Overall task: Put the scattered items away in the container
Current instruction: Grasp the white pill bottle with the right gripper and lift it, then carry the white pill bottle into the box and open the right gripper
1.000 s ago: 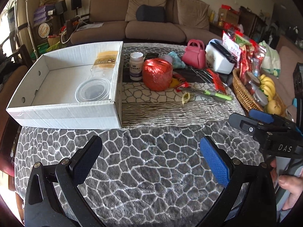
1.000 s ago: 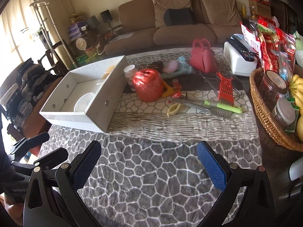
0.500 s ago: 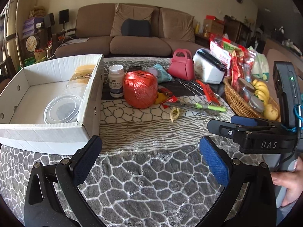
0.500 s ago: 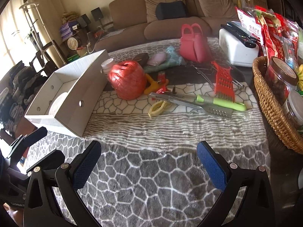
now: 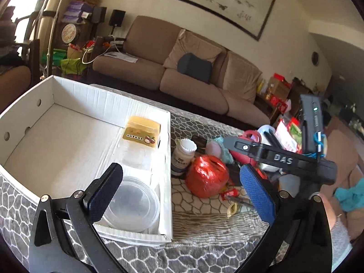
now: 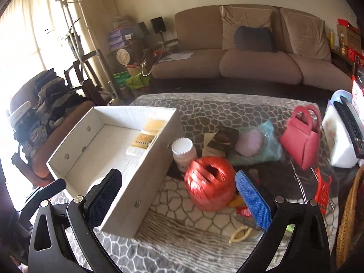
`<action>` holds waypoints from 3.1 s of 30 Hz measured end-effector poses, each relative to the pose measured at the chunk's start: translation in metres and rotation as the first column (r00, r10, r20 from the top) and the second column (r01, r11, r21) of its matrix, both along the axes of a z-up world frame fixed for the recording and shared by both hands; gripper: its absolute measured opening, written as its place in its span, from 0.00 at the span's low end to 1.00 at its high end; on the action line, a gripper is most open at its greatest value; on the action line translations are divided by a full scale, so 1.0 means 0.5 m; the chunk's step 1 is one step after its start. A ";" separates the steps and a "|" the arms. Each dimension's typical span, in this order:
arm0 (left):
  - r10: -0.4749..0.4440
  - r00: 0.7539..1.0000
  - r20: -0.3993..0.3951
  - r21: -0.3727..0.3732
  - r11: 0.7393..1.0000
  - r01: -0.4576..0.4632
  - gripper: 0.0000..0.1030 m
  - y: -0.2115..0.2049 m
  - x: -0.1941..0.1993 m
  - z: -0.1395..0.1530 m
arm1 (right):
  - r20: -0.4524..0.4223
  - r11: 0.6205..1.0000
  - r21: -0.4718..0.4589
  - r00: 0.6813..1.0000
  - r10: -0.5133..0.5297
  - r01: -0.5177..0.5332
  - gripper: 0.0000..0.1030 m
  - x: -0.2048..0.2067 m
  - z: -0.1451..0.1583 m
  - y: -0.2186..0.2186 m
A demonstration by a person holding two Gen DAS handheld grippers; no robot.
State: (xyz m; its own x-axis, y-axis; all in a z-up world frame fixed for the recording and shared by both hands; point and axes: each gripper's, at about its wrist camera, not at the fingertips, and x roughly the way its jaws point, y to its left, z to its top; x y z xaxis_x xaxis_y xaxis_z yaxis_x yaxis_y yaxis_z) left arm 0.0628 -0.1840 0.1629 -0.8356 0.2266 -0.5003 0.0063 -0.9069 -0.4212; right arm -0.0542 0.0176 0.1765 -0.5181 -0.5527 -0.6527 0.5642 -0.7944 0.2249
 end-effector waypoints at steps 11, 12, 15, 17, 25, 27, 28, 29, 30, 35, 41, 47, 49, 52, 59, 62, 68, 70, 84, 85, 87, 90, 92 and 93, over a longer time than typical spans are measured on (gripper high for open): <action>0.016 0.993 0.116 0.186 0.982 -0.038 1.00 -0.069 -0.053 -0.067 | 0.093 0.982 0.178 0.994 0.050 -0.066 0.62 -0.150 -0.151 -0.155; 0.010 0.993 0.121 0.184 0.982 -0.032 1.00 -0.066 -0.056 -0.068 | 0.094 0.980 0.190 0.994 0.046 -0.064 0.62 -0.156 -0.160 -0.162; -0.018 0.990 0.140 0.208 0.978 -0.011 1.00 -0.059 -0.061 -0.074 | 0.097 0.974 0.219 0.994 0.044 -0.064 0.62 -0.173 -0.179 -0.176; -0.025 0.990 0.141 0.205 0.979 -0.004 1.00 -0.055 -0.056 -0.070 | 0.119 0.976 0.209 0.992 0.038 -0.063 0.61 -0.186 -0.189 -0.181; -0.090 0.984 0.151 0.195 0.979 0.059 1.00 -0.027 -0.058 -0.067 | 0.090 0.975 0.220 0.996 0.002 -0.022 0.46 -0.188 -0.144 -0.153; -0.111 0.982 0.151 0.201 0.976 0.079 1.00 -0.017 -0.059 -0.067 | 0.078 0.984 0.177 0.997 -0.008 -0.006 0.46 -0.184 -0.107 -0.131; -0.127 0.980 0.150 0.211 0.973 0.093 1.00 -0.013 -0.061 -0.068 | 0.074 0.988 0.151 0.997 -0.009 -0.003 0.46 -0.179 -0.087 -0.121; -0.145 0.978 0.148 0.229 0.967 0.109 1.00 -0.011 -0.062 -0.069 | 0.071 0.992 0.130 0.997 -0.008 -0.002 0.46 -0.173 -0.065 -0.111; -0.162 0.976 0.143 0.255 0.959 0.122 1.00 -0.010 -0.064 -0.072 | 0.066 0.994 0.109 0.998 -0.005 -0.003 0.46 -0.165 -0.043 -0.103; -0.218 0.967 0.131 0.383 0.911 0.153 1.00 -0.027 -0.075 -0.084 | 0.091 0.998 -0.039 0.994 0.051 -0.048 0.44 -0.107 0.061 -0.078; -0.264 0.955 0.136 0.576 0.806 0.140 1.00 -0.080 -0.094 -0.122 | 0.186 0.982 -0.146 0.972 0.143 -0.117 0.42 -0.052 0.097 -0.134; -0.233 0.971 0.048 0.665 0.733 0.142 1.00 -0.159 -0.084 -0.115 | 0.244 0.966 -0.189 0.945 0.218 -0.174 0.42 -0.017 0.072 -0.240; -0.192 0.979 0.063 0.656 0.747 0.104 1.00 -0.196 -0.084 -0.113 | 0.260 0.961 -0.203 0.936 0.240 -0.190 0.42 -0.007 0.059 -0.272; -0.142 0.987 0.077 0.692 0.720 0.050 1.00 -0.261 -0.085 -0.127 | 0.271 0.954 -0.228 0.928 0.256 -0.196 0.42 -0.002 0.048 -0.306; -0.099 0.983 0.157 0.695 0.718 -0.039 1.00 -0.351 -0.101 -0.156 | 0.349 0.961 -0.228 0.908 0.233 -0.159 0.42 -0.019 -0.022 -0.374; -0.100 0.983 0.156 0.716 0.696 -0.043 0.98 -0.364 -0.103 -0.169 | 0.367 0.965 -0.224 0.906 0.210 -0.133 0.42 -0.030 -0.048 -0.395; -0.052 0.989 0.139 0.740 0.669 -0.069 0.99 -0.389 -0.094 -0.168 | 0.347 0.984 -0.108 0.922 0.174 -0.145 0.33 -0.040 -0.081 -0.427; -0.028 0.992 0.126 0.753 0.653 -0.077 1.00 -0.407 -0.088 -0.168 | 0.332 0.984 -0.056 0.927 0.177 -0.168 0.27 -0.032 -0.090 -0.443; 0.041 0.994 0.103 0.794 0.599 -0.107 1.00 -0.452 -0.072 -0.183 | 0.124 0.866 0.366 0.940 0.318 -0.341 0.75 -0.009 -0.073 -0.611; 0.045 0.994 0.100 0.802 0.588 -0.107 1.00 -0.450 -0.064 -0.183 | 0.140 0.827 0.402 0.919 0.368 -0.392 0.81 -0.013 -0.080 -0.634; 0.057 0.994 0.097 0.813 0.572 -0.112 1.00 -0.460 -0.060 -0.188 | 0.199 0.685 0.510 0.846 0.494 -0.520 0.85 -0.011 -0.107 -0.680; 0.070 0.993 0.096 0.825 0.553 -0.118 1.00 -0.478 -0.059 -0.193 | 0.197 0.366 0.736 0.698 0.688 -0.569 0.86 0.021 -0.153 -0.709; 0.079 0.992 0.094 0.830 0.544 -0.122 1.00 -0.485 -0.059 -0.197 | 0.261 0.227 0.777 0.629 0.733 -0.587 0.92 0.019 -0.183 -0.709; 0.076 0.993 0.095 0.834 0.539 -0.121 1.00 -0.484 -0.063 -0.199 | 0.296 0.196 0.772 0.614 0.731 -0.605 0.92 0.009 -0.194 -0.711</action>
